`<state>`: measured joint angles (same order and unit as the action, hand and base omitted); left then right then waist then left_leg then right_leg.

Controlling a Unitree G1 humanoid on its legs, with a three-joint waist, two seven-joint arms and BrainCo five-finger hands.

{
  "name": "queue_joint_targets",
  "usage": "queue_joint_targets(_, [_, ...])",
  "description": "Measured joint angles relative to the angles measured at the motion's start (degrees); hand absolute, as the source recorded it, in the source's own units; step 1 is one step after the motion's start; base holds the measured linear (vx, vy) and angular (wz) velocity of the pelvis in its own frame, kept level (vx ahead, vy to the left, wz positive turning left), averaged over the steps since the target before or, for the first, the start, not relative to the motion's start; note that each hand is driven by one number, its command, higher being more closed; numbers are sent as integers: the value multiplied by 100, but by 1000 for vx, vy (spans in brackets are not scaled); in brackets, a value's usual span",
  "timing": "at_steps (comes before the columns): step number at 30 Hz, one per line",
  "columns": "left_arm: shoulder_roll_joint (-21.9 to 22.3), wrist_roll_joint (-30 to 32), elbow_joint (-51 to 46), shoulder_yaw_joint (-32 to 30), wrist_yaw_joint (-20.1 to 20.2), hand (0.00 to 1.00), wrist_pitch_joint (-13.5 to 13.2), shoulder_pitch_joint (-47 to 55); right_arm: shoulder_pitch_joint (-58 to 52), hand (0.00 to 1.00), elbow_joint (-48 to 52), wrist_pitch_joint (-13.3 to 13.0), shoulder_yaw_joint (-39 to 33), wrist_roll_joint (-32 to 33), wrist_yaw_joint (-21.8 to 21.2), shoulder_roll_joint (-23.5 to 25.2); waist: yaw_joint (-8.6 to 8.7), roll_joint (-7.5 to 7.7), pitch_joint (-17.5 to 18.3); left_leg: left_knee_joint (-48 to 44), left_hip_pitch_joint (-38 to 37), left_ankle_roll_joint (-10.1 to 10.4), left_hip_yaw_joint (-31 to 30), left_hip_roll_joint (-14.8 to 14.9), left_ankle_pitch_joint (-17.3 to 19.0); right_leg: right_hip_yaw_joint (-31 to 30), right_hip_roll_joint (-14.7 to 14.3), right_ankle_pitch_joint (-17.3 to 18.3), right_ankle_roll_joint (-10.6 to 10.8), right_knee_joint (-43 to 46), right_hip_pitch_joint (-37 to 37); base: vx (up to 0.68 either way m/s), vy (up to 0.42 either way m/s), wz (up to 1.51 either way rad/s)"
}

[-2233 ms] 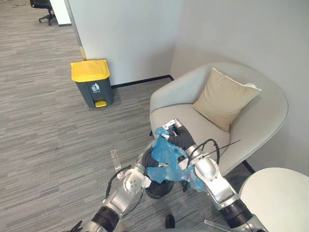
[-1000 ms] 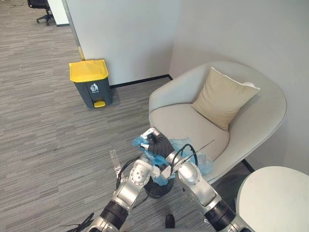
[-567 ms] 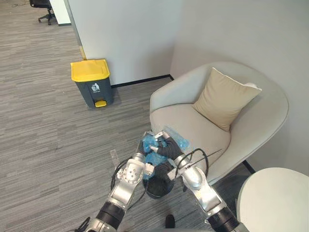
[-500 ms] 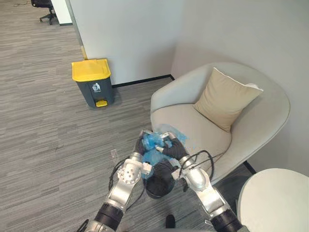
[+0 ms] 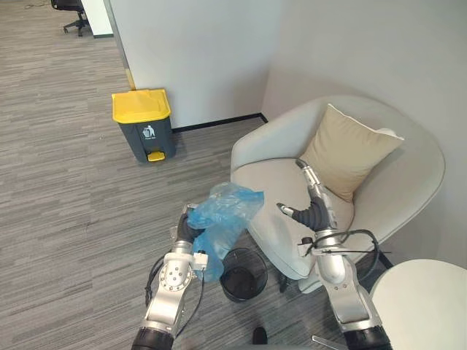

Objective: Gather rubbish on tea table into small bin, then transfer packed bag to large trash can.

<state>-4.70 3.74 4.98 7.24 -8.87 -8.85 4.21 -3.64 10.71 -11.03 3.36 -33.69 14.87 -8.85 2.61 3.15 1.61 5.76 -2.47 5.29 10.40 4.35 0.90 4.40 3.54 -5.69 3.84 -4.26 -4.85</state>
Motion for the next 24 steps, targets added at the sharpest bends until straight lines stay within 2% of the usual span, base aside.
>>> queue_joint_targets(3, [53, -16, 9, -179, 5, 100, 0, 191, -175, 0, -48, 3, -256, 147, 14, 164, 1, -23, -15, -6, 6, -12, -1, -2, 8, 0, 4, 2, 3, -1, 0, -1, -2, 1])
queue_joint_targets(6, [154, -63, 96, -405, 14, 100, 1, 431, -459, 0, -424, 15, -601, 747, -21, 441, 1, -90, -60, -43, 27, -21, -6, 3, 15, -11, 29, 13, 17, -4, 0, 0, 0, 0])
queue_joint_targets(11, [141, -287, 968, -718, 153, 100, 31, 571, -784, 0, -2122, 195, -1168, 1768, -377, 654, -13, -199, -123, -243, 50, -12, -14, -2, 107, -3, 53, 12, 16, -26, 80, -27, -10, 0])
queue_joint_targets(15, [122, -393, 1629, -1009, 305, 100, 78, 608, -816, 0, -3377, 378, -1432, 2240, -604, 656, -18, -234, -139, -299, 92, -8, -16, 1, 125, 23, 55, -7, -10, -69, 80, -27, -15, 0])
queue_joint_targets(24, [105, -622, 3088, -1347, 412, 100, 265, 612, -614, 0, -5323, 634, -1679, 2720, -710, 643, -21, -235, -145, -296, -1, -6, -160, -23, 119, 183, 64, 8, -7, -77, 244, -10, -10, 7])
